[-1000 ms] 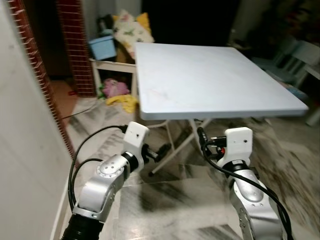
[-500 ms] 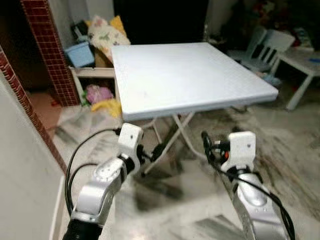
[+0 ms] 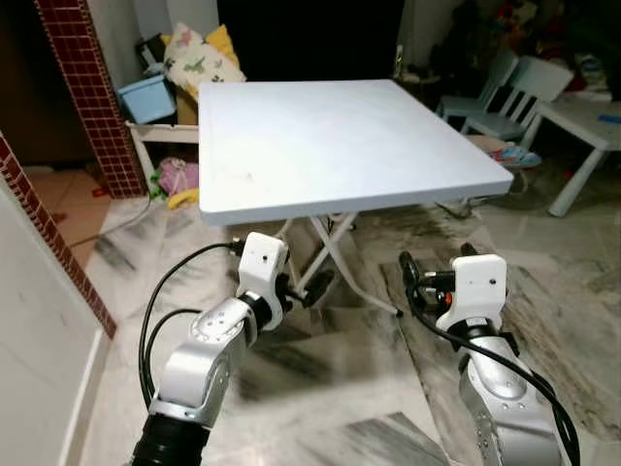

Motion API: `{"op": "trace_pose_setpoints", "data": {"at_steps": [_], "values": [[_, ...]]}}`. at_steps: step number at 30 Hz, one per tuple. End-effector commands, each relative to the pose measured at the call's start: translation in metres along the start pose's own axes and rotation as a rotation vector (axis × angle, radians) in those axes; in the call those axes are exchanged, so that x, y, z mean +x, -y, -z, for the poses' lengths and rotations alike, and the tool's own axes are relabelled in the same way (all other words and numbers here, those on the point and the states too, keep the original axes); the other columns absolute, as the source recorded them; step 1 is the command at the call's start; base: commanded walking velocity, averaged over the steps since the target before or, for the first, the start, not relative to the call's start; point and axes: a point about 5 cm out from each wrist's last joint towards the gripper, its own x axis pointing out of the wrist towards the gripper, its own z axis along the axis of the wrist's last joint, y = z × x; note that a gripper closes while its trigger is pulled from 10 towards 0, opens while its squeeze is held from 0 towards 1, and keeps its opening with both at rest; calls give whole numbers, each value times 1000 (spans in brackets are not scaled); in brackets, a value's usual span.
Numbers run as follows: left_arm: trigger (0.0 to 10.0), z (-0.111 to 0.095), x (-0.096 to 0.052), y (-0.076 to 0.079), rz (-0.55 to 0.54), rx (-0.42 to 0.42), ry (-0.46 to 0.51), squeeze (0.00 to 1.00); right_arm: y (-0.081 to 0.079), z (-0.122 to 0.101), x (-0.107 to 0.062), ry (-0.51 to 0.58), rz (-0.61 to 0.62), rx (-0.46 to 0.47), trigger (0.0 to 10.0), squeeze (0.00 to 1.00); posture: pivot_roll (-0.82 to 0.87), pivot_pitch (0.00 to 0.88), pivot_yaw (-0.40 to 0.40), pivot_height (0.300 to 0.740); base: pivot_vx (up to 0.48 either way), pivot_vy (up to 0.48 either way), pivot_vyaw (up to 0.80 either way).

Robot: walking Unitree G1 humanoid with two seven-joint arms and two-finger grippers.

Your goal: Hang keys on a hook

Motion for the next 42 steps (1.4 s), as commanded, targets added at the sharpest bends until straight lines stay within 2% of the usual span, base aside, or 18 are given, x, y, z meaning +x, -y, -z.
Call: {"op": "trace_pose_setpoints", "data": {"at_steps": [1, 15, 30, 42], "values": [[10000, -5, 3, 4, 5, 8, 18, 0, 7, -5, 0, 11, 19, -13, 10000, 0, 56, 0, -48, 740, 0, -480, 0], [10000, -6, 9, 6, -10, 5, 32, 0, 13, -7, 2, 10, 38, -20, 10000, 0, 39, 0, -51, 740, 0, -478, 0], [10000, -16, 11, 2, -28, -18, 79, 0, 13, -9, 7, 22, 48, -15, 10000, 0, 52, 0, -43, 740, 0, 0, 0], [10000, -18, 11, -1, -31, -5, 91, 0, 15, -8, 10, 27, 50, -15, 10000, 0, 60, 0, -48, 740, 444, 0, 0]]}}
